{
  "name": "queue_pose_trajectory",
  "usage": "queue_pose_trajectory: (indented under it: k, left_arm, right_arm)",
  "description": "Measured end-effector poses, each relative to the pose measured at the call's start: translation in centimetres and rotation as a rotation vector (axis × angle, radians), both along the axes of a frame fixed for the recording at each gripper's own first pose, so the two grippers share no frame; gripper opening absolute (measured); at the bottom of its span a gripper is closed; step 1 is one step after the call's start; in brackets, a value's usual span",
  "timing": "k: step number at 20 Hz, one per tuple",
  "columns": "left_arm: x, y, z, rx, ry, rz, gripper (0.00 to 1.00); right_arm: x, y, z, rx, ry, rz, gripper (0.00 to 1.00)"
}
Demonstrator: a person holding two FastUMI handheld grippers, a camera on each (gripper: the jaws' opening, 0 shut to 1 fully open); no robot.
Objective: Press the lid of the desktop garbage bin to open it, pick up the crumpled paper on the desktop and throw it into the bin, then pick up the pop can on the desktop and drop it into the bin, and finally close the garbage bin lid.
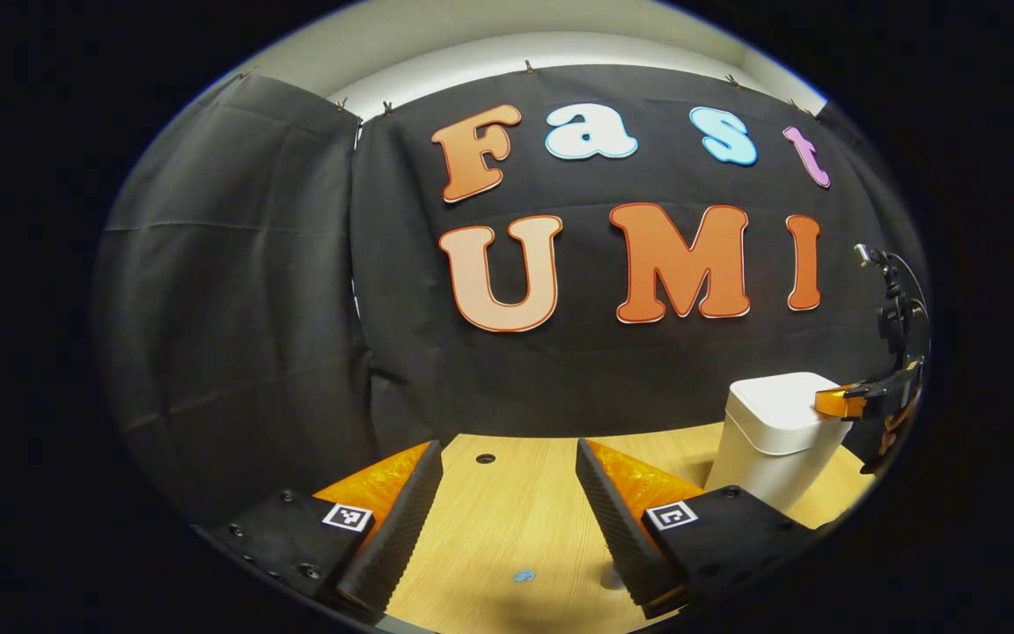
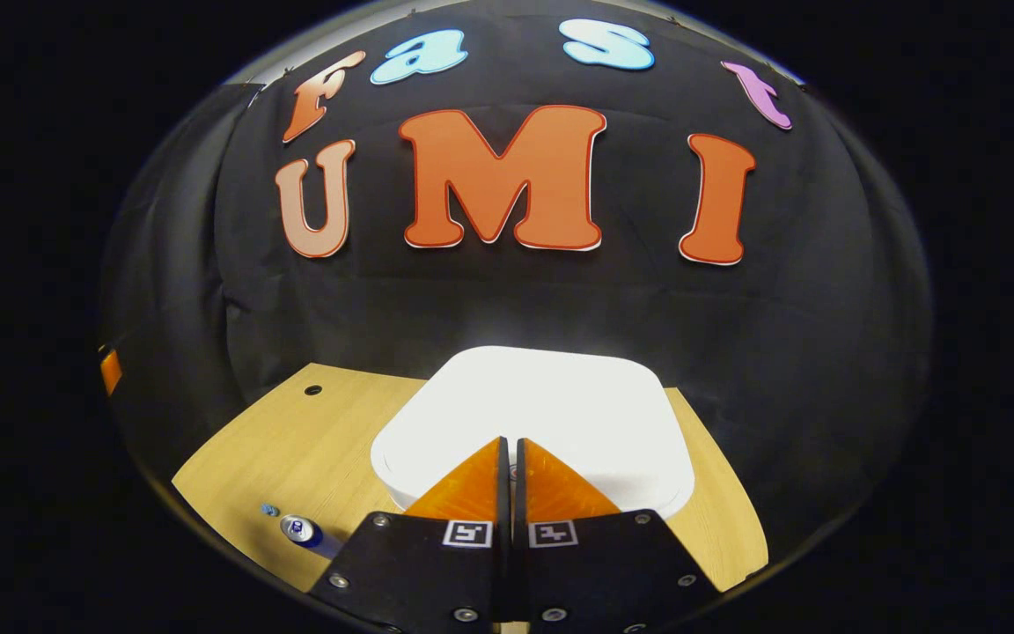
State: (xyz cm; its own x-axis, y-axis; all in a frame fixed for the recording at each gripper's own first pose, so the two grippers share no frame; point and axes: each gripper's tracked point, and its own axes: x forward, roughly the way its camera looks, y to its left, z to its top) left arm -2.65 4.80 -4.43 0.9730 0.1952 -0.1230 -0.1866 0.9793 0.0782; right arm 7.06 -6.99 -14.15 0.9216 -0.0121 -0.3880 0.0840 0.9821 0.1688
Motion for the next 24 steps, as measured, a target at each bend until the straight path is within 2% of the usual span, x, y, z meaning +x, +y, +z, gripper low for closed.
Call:
queue_pose_trajectory:
  k: [5,12,16,18,20,22,23,24]
  left_arm:
    - [0.0,-0.2,0.2,0.004,-0.015,-0.013,0.97]
    - [0.3,0.0,-0.1,-0.011,-0.020,-0.030,0.97]
    - [1.6,1.2,-0.1,-0.034,-0.022,-0.030,0.98]
    - [1.6,1.5,0.0,-0.035,-0.026,-0.029,0.98]
    - [1.9,2.3,-0.2,-0.029,-0.028,-0.021,0.98]
    - [2.1,3.0,-0.5,-0.035,-0.022,-0.017,0.98]
    - [2.1,3.4,-0.8,-0.039,-0.018,-0.016,0.98]
    - [2.2,3.5,-1.1,-0.045,-0.013,-0.018,0.98]
  right_arm:
    - [0.0,-0.5,1.1,-0.108,-0.058,0.022,0.01]
    - [0.5,-1.4,7.5,-0.205,-0.250,-0.040,0.01]
    - [0.9,-2.0,10.5,-0.231,-0.336,-0.089,0.01]
    - [0.7,-1.3,11.1,-0.221,-0.347,-0.079,0.01]
    - [0.5,-0.1,11.5,-0.202,-0.365,-0.056,0.06]
    - [0.1,0.5,11.5,-0.193,-0.371,-0.055,0.17]
    - [-0.1,1.2,11.4,-0.176,-0.368,-0.049,0.29]
    - [-0.3,2.0,11.2,-0.149,-0.362,-0.038,0.34]
